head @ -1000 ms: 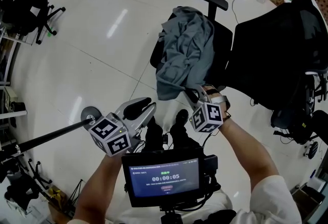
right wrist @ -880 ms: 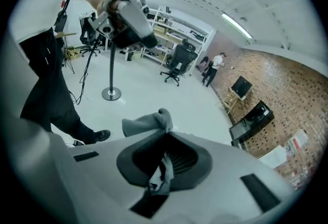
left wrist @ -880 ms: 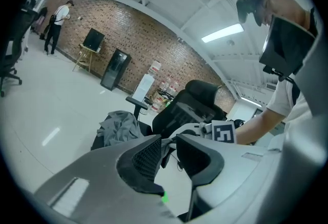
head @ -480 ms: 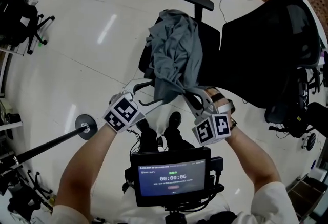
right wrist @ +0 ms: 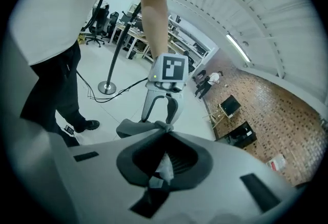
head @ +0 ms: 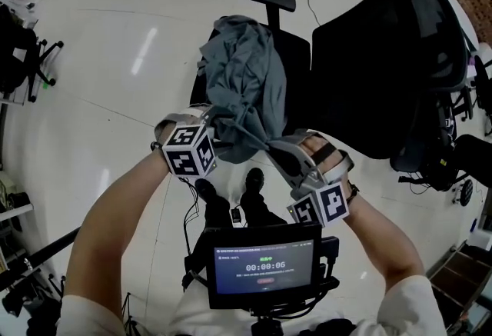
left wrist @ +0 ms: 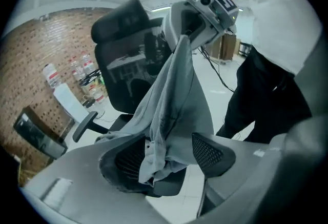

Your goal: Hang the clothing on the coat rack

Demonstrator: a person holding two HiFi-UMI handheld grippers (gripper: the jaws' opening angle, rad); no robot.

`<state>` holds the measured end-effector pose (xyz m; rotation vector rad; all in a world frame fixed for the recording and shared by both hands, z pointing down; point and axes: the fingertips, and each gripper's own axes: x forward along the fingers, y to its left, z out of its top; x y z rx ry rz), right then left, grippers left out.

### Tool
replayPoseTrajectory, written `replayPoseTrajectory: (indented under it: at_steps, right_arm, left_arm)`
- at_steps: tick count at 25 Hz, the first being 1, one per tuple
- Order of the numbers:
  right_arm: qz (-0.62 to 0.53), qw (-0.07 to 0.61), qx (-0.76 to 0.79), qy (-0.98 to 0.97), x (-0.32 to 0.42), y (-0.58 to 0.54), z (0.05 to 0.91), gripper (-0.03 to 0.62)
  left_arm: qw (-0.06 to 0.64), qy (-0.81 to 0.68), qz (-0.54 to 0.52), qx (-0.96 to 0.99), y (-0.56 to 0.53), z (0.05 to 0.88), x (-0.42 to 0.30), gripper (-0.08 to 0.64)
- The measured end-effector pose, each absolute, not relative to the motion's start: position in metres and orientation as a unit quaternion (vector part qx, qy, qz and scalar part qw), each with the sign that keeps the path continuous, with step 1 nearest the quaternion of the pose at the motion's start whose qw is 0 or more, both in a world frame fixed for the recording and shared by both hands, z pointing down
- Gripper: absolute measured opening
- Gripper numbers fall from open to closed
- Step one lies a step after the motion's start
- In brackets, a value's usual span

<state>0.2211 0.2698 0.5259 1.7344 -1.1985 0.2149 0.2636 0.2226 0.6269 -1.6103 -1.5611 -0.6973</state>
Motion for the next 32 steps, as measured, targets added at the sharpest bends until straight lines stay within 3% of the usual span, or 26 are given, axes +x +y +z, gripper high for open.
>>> replayPoseTrajectory:
  at_steps: [8,11,22,27,32]
  right_arm:
    - [0.057,0.501,0.704,-0.499,0.215,0.271,0.505,0.011]
    - [0.067,0.487,0.719,-0.492,0.223,0.277,0.502,0.011]
    - [0.107,0.399,0.804,-0.428,0.268,0.308,0.483,0.011]
    - [0.054,0.339,0.854,-0.392,0.295,0.307,0.462,0.011]
    - [0.079,0.313,0.869,-0.374,0.310,0.303,0.439,0.011]
  left_arm:
    - [0.467,-0.635,-0.262,-0.557,0.248,0.655,0.273,0.275]
    - [0.457,-0.638,-0.260,-0.563,0.255,0.658,0.275,0.021]
    - [0.146,-0.524,-0.269,-0.795,0.228,0.572,0.309,0.018]
    - [0.060,-0.479,-0.220,-0.848,0.214,0.513,0.327,0.017]
    - [-0.018,-0.454,-0.169,-0.875,0.202,0.456,0.338,0.015]
